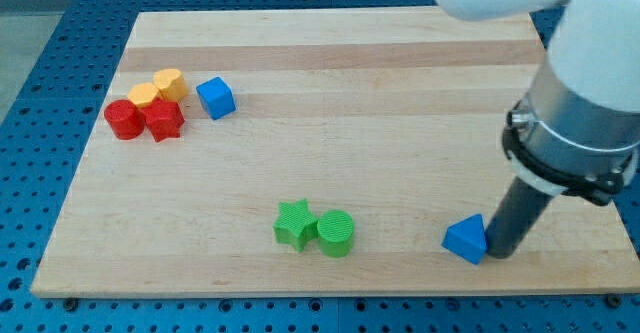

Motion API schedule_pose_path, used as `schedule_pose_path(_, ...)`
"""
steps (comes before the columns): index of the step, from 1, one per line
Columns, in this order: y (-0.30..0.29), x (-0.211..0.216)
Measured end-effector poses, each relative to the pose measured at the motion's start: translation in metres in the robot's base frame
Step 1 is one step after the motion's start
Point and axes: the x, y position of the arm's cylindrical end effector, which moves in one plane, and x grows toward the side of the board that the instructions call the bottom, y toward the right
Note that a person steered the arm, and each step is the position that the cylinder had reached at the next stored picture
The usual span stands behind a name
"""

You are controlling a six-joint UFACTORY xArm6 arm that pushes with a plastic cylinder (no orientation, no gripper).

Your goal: Move the red circle into a line of blocks

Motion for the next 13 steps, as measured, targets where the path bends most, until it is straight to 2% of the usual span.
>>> schedule_pose_path(1, -0.017, -0.002)
schedule_pose_path(4, -0.002, 0.013)
schedule_pose_path(6, -0.051, 0.008)
schedule_pose_path(9, -0.113, -0.052)
schedule_pose_path(11, -0.189, -0.082)
schedule_pose_path(13, -0.216, -0.116)
